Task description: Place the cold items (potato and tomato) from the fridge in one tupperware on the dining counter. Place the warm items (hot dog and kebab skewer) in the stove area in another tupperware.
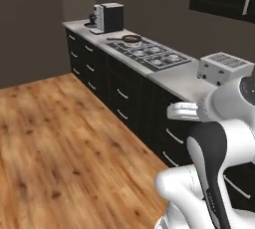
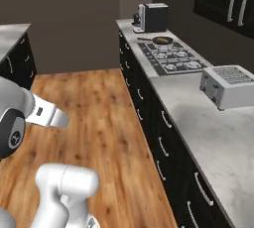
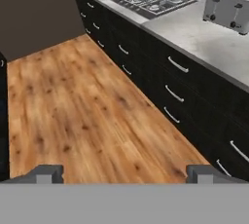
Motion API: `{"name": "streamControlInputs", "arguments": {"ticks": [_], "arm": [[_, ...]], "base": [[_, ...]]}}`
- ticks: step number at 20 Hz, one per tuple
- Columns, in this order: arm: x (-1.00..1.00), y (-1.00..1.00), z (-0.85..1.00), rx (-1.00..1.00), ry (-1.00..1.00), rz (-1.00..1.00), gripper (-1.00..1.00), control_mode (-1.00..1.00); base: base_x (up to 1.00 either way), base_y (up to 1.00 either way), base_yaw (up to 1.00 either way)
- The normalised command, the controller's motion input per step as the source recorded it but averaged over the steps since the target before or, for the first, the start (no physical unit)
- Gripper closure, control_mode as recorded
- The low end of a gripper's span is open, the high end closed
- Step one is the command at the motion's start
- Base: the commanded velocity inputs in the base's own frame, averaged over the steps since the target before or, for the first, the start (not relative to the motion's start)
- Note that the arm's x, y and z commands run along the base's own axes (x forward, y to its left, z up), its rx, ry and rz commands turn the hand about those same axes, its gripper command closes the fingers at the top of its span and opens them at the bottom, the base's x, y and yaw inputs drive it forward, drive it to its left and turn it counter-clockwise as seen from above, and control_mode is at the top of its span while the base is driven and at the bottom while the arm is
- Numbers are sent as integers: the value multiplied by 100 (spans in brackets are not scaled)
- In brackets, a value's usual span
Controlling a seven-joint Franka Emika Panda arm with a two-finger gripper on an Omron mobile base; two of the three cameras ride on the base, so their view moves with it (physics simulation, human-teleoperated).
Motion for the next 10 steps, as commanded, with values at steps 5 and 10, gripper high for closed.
{"name": "streamControlInputs", "arguments": {"ticks": [5,10], "arm": [[0,0,0,0,0,0,-100,100],[0,0,0,0,0,0,-100,100]], "base": [[100,35,-38],[100,63,-70]]}}
